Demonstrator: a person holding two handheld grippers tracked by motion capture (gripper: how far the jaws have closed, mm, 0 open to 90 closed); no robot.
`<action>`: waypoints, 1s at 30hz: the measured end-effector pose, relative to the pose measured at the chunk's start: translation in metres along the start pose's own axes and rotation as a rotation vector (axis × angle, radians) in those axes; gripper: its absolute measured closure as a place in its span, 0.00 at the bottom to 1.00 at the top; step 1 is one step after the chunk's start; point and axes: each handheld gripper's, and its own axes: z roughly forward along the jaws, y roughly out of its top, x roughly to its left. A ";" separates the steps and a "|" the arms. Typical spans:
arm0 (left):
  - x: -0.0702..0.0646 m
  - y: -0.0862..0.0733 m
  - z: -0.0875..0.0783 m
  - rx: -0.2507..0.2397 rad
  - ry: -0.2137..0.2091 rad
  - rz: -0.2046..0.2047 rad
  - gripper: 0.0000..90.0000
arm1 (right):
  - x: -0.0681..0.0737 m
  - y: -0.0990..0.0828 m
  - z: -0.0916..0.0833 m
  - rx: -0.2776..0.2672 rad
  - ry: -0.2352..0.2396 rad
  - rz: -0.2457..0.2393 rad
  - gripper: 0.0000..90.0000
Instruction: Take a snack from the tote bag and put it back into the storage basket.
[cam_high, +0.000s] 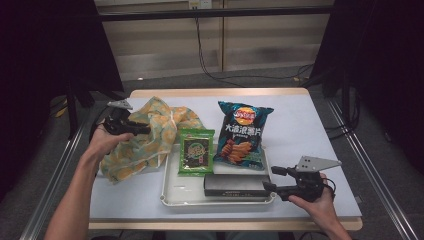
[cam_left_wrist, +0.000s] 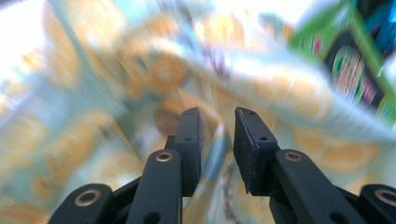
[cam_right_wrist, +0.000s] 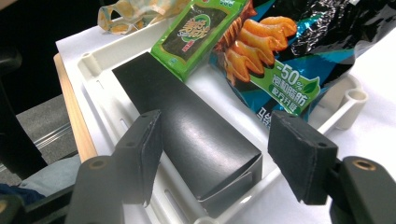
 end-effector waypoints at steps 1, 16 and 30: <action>0.002 0.002 -0.001 -0.009 -0.001 -0.021 0.82 | -0.001 0.000 0.000 -0.001 0.001 -0.001 0.39; 0.036 -0.004 0.009 -0.076 0.037 -0.149 0.94 | 0.000 -0.001 0.000 0.004 0.009 0.000 0.39; 0.019 -0.014 0.050 0.106 0.030 -0.047 0.79 | 0.001 -0.002 0.002 0.010 0.021 -0.001 0.39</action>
